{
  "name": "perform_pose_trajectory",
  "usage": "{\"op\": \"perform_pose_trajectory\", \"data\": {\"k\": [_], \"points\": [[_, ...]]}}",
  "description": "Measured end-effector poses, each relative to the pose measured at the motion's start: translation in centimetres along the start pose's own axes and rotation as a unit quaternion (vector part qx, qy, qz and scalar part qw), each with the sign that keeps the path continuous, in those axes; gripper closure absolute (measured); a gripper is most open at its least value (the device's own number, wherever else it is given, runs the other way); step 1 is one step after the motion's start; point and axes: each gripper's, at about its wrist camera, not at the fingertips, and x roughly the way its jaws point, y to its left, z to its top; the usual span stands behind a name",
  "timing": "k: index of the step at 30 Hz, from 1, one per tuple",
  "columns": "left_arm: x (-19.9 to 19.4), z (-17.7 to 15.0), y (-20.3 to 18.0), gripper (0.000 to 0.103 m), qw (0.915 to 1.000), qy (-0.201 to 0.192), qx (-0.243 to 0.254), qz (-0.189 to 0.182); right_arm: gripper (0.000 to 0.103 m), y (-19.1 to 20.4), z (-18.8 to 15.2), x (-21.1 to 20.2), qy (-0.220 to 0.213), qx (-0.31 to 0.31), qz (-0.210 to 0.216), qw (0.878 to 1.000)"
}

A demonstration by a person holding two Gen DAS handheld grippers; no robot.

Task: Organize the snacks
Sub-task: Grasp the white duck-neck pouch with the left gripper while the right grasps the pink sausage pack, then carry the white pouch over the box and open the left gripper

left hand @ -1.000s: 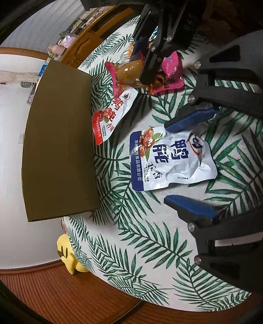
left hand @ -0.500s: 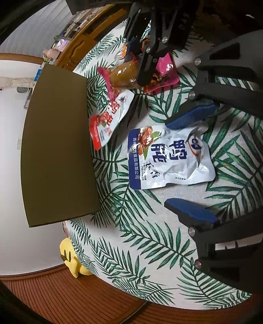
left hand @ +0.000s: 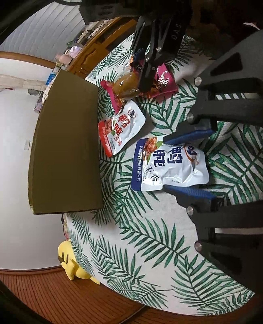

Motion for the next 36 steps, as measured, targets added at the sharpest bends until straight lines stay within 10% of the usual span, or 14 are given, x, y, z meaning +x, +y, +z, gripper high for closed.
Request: {"op": "perform_pose_trajectory", "data": {"k": [36], "points": [[-5.9,7.1,0.1,0.069,0.9921,-0.12,-0.009,-0.036,0.061,-1.0,4.4,-7.0,-0.084,-0.001,0.026,0.996]]}}
